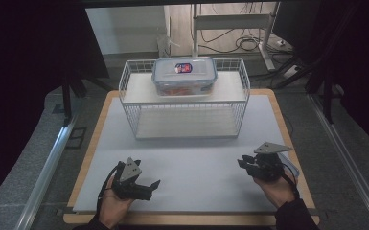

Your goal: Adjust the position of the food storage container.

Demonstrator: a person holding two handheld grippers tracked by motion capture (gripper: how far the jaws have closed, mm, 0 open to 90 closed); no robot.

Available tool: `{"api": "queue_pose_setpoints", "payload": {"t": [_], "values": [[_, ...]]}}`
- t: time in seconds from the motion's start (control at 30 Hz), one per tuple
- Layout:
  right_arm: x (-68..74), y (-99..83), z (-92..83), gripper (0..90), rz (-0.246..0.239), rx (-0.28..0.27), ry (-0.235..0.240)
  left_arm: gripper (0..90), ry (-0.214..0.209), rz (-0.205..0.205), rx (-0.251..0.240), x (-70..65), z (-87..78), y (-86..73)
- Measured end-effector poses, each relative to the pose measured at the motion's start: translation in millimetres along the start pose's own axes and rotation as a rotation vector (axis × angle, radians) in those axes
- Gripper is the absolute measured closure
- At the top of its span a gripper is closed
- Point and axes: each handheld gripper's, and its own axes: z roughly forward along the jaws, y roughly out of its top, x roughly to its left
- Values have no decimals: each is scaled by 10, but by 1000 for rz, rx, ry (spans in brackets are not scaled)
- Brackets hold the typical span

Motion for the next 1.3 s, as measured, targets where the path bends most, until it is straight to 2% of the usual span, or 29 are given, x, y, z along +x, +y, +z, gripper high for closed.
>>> {"api": "queue_pose_setpoints", "payload": {"t": [0.17,0.33,0.4,0.63,0.8,0.87,0.9,1.07,1.17,1.3], "values": [[-125,-56,-123,898,8,-4,-61,28,-4,6,11,-4,14,-2],[-351,-157,-261,899,71,-2,-140,29,-10,3,10,-1,16,-4],[-453,-213,-343,899,109,-10,-170,29,-13,0,10,4,18,-6],[-712,-397,-592,899,193,-36,-266,32,-21,2,25,-2,41,-9],[-924,-568,-705,899,260,-13,-328,35,-23,5,31,-15,56,-7],[-951,-591,-710,899,266,-8,-334,35,-23,5,32,-15,58,-7],[-1016,-650,-709,899,283,15,-350,35,-24,5,34,-17,60,-7],[-1079,-722,-655,899,308,45,-319,38,-25,15,44,-24,72,-6],[-1082,-723,-645,899,310,53,-322,39,-26,19,48,-25,76,-6],[-1037,-711,-560,899,307,68,-280,40,-28,20,54,-32,88,-6]]}}
